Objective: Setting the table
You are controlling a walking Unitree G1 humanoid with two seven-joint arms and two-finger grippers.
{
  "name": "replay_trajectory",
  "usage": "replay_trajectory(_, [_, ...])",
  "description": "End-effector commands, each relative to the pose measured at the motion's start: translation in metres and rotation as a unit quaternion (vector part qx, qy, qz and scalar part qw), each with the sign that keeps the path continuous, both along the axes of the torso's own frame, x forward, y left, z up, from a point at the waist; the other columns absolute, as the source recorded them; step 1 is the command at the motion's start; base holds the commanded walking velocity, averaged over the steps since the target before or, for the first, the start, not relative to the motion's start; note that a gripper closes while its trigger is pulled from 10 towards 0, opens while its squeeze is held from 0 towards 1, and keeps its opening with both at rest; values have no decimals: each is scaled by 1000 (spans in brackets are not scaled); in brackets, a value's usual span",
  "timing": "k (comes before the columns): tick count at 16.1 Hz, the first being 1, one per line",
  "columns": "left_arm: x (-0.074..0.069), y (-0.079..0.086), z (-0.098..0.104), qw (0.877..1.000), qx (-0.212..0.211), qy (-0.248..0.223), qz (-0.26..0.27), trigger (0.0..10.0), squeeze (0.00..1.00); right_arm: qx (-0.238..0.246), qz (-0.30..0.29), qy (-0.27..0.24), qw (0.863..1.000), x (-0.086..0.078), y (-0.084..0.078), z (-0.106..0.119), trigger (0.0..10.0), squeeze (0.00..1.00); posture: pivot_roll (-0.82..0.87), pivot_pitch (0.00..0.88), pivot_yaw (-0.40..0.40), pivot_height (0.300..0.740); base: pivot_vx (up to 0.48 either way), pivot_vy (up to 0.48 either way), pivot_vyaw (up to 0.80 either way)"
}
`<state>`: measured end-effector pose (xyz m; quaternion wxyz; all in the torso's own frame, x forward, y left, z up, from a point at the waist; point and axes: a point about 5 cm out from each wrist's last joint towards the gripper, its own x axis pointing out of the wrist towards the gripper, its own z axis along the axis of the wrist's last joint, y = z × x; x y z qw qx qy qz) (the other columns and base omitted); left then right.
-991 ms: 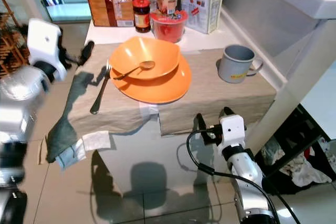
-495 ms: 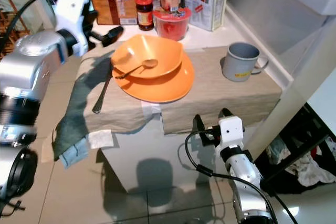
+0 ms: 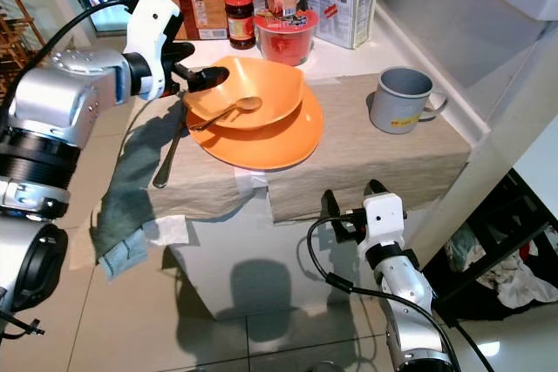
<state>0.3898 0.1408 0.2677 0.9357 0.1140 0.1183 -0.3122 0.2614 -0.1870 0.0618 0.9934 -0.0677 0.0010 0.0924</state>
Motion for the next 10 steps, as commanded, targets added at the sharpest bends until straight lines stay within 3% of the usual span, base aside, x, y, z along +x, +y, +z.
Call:
replay_trajectory(1, [0, -2, 6, 1000, 9, 5, -9, 10000, 0, -3, 4, -1, 1000, 0, 1, 2, 10000, 0, -72, 0, 79, 740, 0, 0, 0])
replay_trajectory(4, [2, -11, 11, 999, 0, 40, -20, 10000, 0, -3, 6, 1, 1000, 0, 2, 1, 10000, 0, -74, 0, 82, 740, 0, 0, 0])
replay_trajectory(10, [8, -21, 17, 997, -14, 65, -30, 10000, 0, -6, 7, 3, 1000, -1, 1, 1, 10000, 0, -87, 0, 87, 740, 0, 0, 0])
